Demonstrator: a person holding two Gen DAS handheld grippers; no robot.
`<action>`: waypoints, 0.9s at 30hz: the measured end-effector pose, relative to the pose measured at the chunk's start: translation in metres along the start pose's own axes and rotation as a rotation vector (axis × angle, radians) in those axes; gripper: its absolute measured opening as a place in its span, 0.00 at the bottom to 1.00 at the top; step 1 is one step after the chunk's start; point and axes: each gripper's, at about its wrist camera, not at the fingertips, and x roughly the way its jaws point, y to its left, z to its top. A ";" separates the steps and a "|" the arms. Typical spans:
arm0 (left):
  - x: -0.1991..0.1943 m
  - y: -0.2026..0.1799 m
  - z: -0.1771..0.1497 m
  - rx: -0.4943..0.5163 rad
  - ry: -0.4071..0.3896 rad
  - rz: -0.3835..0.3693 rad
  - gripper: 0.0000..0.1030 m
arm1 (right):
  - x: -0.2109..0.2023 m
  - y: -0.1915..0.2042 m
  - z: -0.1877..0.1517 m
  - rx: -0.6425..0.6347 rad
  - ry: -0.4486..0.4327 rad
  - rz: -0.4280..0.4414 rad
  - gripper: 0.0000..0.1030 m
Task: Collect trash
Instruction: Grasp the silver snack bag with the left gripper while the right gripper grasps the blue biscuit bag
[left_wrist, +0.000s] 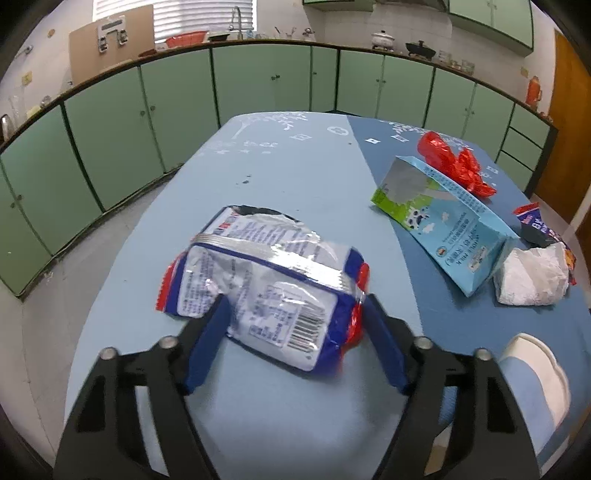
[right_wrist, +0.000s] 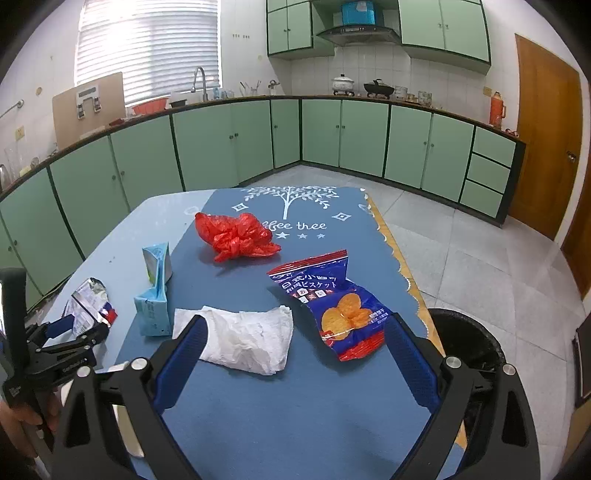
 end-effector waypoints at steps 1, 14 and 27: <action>-0.001 0.001 0.000 -0.006 -0.005 -0.001 0.59 | 0.000 0.000 0.000 -0.001 0.000 0.000 0.91; -0.022 0.013 0.005 -0.067 -0.058 -0.042 0.32 | 0.005 -0.018 -0.002 0.028 0.000 -0.025 0.90; -0.056 -0.021 0.040 -0.033 -0.167 -0.151 0.22 | 0.034 -0.054 -0.004 0.070 0.027 -0.085 0.90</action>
